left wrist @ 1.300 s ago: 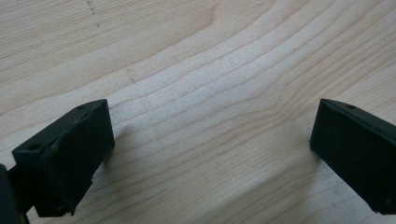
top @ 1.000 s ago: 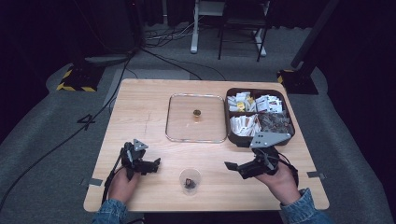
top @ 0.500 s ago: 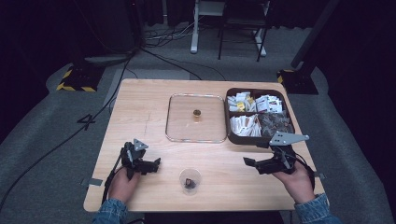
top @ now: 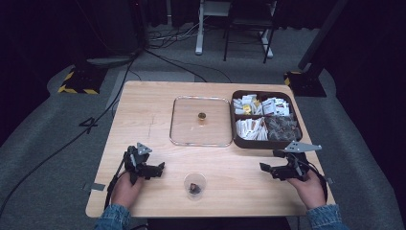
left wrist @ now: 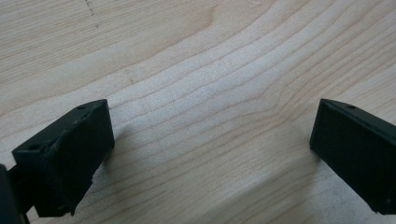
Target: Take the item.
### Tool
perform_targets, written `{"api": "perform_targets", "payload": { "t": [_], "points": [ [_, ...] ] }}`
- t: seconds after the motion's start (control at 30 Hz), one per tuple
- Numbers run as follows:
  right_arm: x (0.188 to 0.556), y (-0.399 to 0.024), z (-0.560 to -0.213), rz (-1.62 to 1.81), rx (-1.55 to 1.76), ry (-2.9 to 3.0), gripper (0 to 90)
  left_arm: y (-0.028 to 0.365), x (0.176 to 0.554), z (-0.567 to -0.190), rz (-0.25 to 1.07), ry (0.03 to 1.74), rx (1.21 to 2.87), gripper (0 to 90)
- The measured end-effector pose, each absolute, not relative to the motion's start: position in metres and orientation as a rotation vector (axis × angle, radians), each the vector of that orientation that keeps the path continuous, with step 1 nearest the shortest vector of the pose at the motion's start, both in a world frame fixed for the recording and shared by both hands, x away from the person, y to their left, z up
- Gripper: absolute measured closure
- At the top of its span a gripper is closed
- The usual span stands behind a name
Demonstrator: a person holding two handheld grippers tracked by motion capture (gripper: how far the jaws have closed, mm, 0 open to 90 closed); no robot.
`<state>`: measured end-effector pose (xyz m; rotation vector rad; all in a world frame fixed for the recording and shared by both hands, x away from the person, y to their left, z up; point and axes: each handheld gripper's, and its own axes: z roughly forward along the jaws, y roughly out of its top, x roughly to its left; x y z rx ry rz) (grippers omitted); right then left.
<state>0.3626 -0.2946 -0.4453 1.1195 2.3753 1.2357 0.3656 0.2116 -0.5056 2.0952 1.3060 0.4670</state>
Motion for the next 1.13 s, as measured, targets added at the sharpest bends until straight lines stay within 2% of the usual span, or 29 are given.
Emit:
{"api": "perform_targets", "payload": {
  "t": [0.53, 0.77, 1.13],
  "points": [
    [0.366, -0.315, -0.499, 1.022, 1.203, 2.360, 14.9, 0.212, 0.366, -0.506, 0.467, 1.306, 2.095, 0.0],
    [0.364, -0.315, -0.504, 1.005, 1.148, 2.329, 11.6, 0.211, 0.366, -0.506, 0.467, 1.304, 2.095, 0.0],
    [0.364, -0.315, -0.504, 0.999, 1.150, 2.325, 11.1, 0.211, 0.366, -0.506, 0.463, 1.306, 2.094, 0.1]
  ]
}}
